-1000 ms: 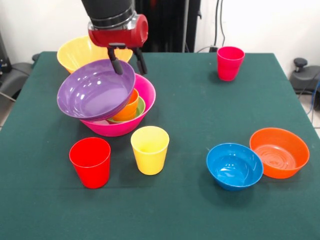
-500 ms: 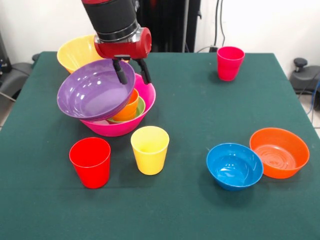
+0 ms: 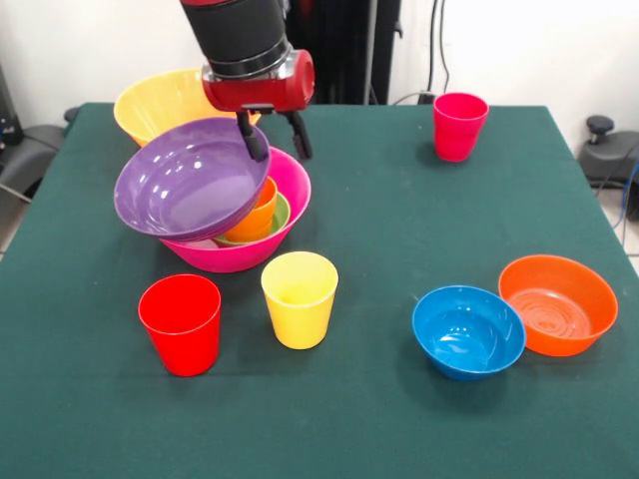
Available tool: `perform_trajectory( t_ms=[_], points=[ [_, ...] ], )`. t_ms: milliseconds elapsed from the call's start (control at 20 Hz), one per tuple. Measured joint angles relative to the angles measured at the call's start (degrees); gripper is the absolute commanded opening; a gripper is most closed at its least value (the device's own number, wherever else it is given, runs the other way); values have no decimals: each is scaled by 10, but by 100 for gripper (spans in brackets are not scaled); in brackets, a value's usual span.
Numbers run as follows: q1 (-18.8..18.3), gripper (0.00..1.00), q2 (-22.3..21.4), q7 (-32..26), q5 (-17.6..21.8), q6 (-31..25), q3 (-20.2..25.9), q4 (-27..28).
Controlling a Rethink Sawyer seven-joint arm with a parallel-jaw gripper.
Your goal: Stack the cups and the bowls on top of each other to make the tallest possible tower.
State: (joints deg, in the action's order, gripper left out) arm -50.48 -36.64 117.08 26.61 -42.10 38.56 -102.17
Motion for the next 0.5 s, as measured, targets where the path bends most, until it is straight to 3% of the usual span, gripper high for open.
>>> perform_trajectory(
  t_ms=[500],
  points=[
    [16, 100, -31, 0, 0, 5, 0, -21]
  ],
)
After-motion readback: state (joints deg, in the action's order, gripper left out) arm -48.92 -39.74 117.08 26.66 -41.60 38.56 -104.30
